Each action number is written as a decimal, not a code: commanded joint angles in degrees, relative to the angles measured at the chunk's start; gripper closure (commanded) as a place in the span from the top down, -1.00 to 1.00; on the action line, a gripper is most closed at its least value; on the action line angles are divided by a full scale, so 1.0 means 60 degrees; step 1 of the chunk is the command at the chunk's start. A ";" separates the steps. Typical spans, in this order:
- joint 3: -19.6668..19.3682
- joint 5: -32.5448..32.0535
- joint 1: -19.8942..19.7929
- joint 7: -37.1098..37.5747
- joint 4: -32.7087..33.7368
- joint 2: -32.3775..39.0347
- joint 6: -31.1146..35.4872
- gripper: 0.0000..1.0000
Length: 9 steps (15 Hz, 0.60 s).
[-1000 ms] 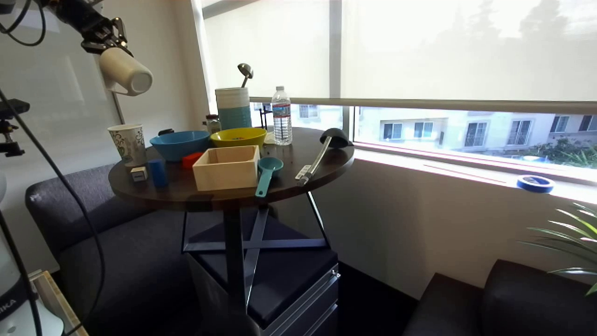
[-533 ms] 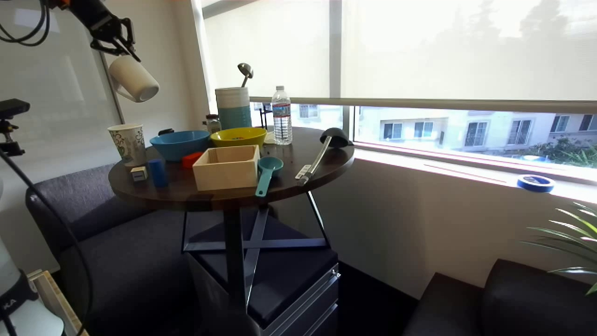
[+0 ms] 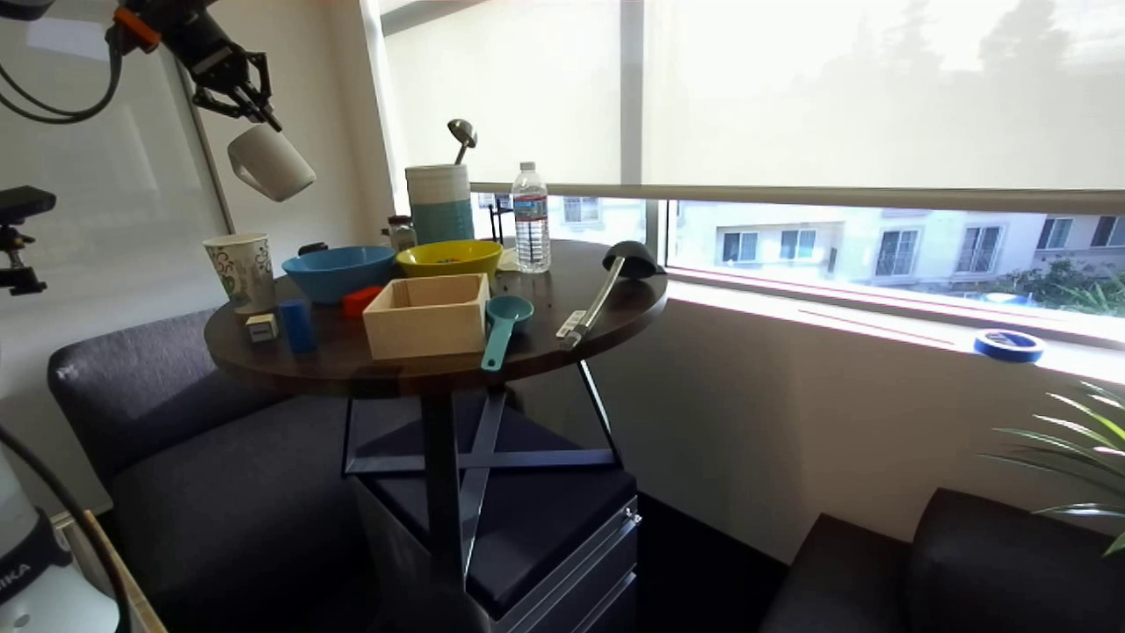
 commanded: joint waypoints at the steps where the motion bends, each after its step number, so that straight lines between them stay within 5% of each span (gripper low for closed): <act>1: 0.0262 0.0163 -0.0326 -0.0094 -0.0012 -0.0055 0.0032 -0.90; 6: -0.0176 0.0808 -0.0224 -0.0251 -0.0582 -0.0658 0.1018 -0.98; 9: -0.0714 0.1879 0.0034 -0.0669 -0.1508 -0.1246 0.2699 -0.98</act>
